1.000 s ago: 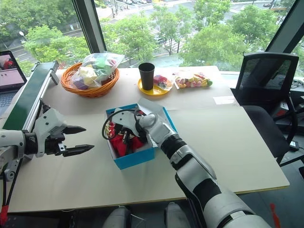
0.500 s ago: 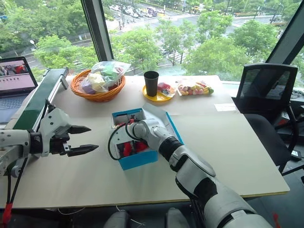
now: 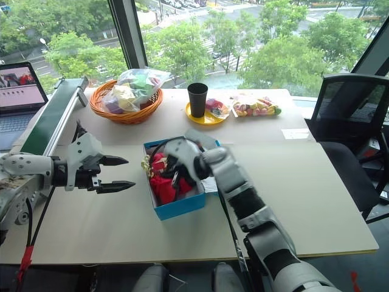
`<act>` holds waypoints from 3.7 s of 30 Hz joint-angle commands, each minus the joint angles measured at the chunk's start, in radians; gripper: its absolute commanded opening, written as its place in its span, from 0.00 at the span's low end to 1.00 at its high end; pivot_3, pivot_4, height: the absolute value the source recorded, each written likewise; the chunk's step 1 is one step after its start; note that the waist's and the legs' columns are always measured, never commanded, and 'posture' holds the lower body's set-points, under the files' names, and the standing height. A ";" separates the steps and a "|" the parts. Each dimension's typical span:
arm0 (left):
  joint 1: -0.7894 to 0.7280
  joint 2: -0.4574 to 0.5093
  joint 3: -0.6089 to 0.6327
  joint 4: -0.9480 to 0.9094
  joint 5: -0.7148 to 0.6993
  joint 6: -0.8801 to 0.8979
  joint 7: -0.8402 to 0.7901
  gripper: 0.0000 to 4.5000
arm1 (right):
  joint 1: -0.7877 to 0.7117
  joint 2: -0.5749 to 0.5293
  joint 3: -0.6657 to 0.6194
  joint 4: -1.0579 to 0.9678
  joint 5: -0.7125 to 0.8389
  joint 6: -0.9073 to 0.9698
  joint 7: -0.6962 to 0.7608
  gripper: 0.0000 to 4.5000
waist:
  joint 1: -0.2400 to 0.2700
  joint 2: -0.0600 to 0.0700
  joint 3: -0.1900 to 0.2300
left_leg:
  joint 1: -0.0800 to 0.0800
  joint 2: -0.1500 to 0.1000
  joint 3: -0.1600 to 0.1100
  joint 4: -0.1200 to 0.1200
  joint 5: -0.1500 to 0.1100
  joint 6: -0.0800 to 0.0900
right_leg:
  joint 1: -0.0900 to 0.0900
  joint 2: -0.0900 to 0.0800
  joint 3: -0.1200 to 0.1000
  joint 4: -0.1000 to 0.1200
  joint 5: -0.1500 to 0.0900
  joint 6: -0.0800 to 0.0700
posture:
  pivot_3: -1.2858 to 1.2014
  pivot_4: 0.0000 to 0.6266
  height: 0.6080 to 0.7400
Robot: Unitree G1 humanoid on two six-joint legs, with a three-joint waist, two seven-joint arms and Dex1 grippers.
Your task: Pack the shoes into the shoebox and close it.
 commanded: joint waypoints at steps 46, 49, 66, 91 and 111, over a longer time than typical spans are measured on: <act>-0.271 0.037 0.093 0.315 0.044 -0.035 -0.234 0.87 | 0.454 -0.001 -0.469 -0.181 0.695 -0.003 -0.459 0.01 | -0.029 0.000 0.012 | -0.001 0.001 0.002 0.002 -0.001 0.002 | 0.001 0.002 0.003 -0.001 0.001 0.006 | 0.52 0.24 1.00; -0.264 0.098 0.146 0.369 0.034 -0.055 -0.272 0.87 | 0.422 -0.031 -0.421 -0.267 0.764 0.095 -0.470 0.01 | -0.035 0.000 0.012 | 0.001 0.002 0.002 0.002 -0.001 0.002 | 0.001 0.003 0.003 -0.001 -0.001 0.009 | 0.52 0.24 1.00; -0.069 0.280 0.379 0.245 -0.128 0.069 -0.385 0.87 | 0.265 -0.060 -0.043 -0.235 0.715 0.210 -0.456 0.01 | -0.031 -0.002 0.015 | -0.001 0.004 0.003 0.001 -0.001 0.002 | -0.002 0.003 0.002 -0.002 0.000 0.007 | 0.52 0.24 1.00; 0.054 0.128 0.295 0.013 -0.186 0.120 -0.192 0.87 | 0.040 0.159 0.272 0.522 0.106 -0.354 -0.265 0.07 | -0.048 0.005 -0.005 | 0.037 0.015 0.004 -0.005 -0.002 0.000 | 0.024 0.015 0.004 0.000 -0.004 -0.004 | 0.52 0.24 1.00; 0.215 -0.298 0.252 -0.013 0.002 -0.091 0.315 0.87 | 0.630 -0.265 -0.303 -0.178 0.239 -0.198 -0.484 0.98 | -0.001 0.002 0.000 | 0.001 0.014 0.004 0.003 -0.002 -0.001 | -0.005 0.014 0.005 0.006 -0.003 -0.003 | 0.52 0.24 1.00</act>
